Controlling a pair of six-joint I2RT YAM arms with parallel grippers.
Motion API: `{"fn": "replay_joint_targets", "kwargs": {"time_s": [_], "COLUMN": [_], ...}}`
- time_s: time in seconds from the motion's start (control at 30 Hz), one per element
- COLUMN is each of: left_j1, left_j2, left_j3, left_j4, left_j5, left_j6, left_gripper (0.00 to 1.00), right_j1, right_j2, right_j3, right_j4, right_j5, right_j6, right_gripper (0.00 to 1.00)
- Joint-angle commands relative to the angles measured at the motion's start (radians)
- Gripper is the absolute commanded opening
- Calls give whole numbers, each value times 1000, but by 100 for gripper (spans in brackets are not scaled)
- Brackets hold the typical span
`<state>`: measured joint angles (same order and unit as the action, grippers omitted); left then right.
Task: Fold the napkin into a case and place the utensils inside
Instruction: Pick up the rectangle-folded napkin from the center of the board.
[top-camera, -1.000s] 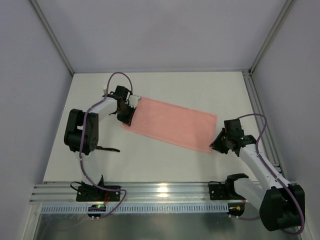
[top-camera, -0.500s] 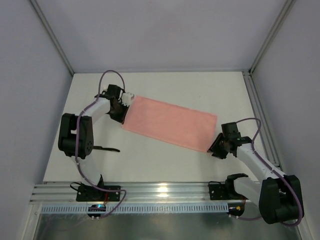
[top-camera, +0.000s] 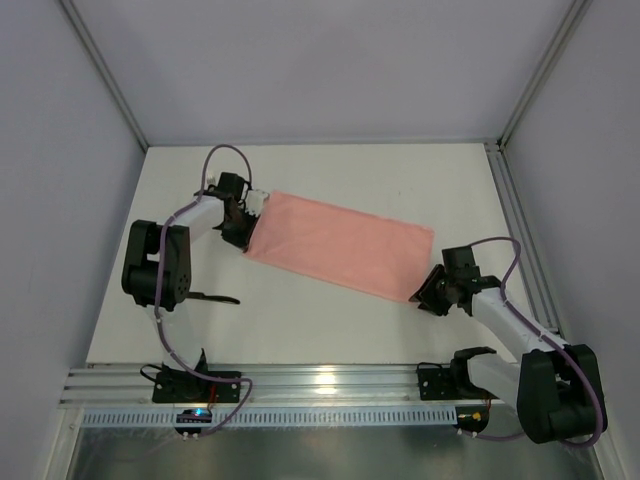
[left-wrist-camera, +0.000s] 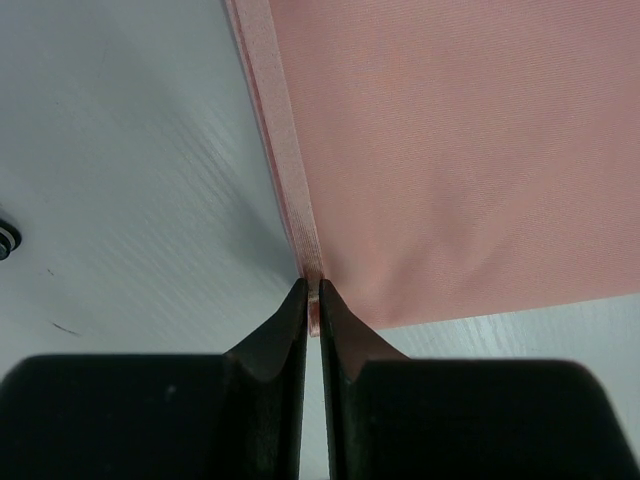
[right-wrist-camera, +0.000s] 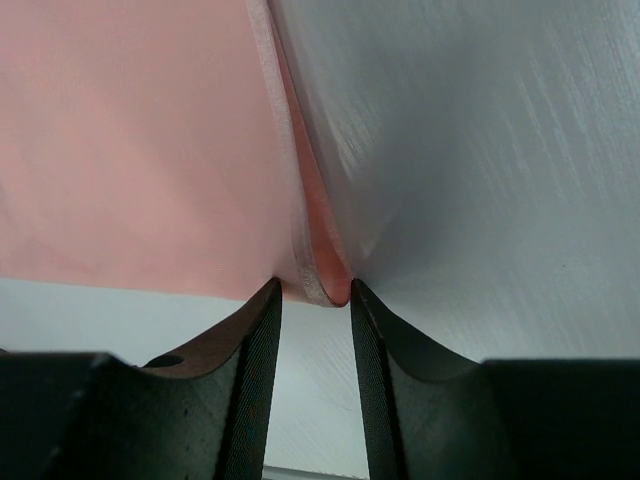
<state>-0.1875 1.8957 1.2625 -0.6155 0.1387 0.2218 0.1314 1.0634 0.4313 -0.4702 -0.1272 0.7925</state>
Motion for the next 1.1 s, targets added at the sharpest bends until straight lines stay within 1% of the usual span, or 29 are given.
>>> {"fn": "replay_joint_targets", "kwargs": {"time_s": [0.0, 0.17, 0.27, 0.3, 0.4, 0.43, 0.53, 0.73, 0.83, 0.97, 1.07], "left_j1": [2, 2, 2, 2, 2, 2, 2, 3, 3, 3, 3], "left_j2": [26, 25, 35, 42, 40, 34, 11, -55, -86, -106, -113], "left_j3": [-25, -31, -34, -31, -32, -35, -37, 3, 20, 29, 25], "left_j4": [45, 45, 53, 50, 43, 40, 17, -52, -87, -131, -132], "left_j5": [-19, -16, -10, -8, 15, 25, 64, 102, 99, 110, 110], "left_j6": [22, 25, 28, 27, 25, 25, 25, 22, 33, 39, 33], "left_gripper": [8, 7, 6, 6, 6, 6, 6, 14, 21, 23, 24], "right_j1": [-4, -3, -3, -3, -3, -4, -3, -3, -4, -27, -47], "right_j2": [23, 18, 24, 27, 38, 40, 56, 75, 86, 93, 87], "right_j3": [-19, -22, -23, -17, 13, 26, 78, 170, 213, 259, 264], "right_j4": [-1, -12, -4, -4, -15, -25, -59, -128, -174, -232, -249], "right_j5": [34, 84, 101, 109, 123, 123, 169, 195, 218, 224, 245], "right_j6": [2, 2, 1, -7, -25, -44, -87, -157, -219, -257, -283], "right_gripper": [38, 34, 25, 19, 9, 4, 4, 4, 4, 4, 4]}}
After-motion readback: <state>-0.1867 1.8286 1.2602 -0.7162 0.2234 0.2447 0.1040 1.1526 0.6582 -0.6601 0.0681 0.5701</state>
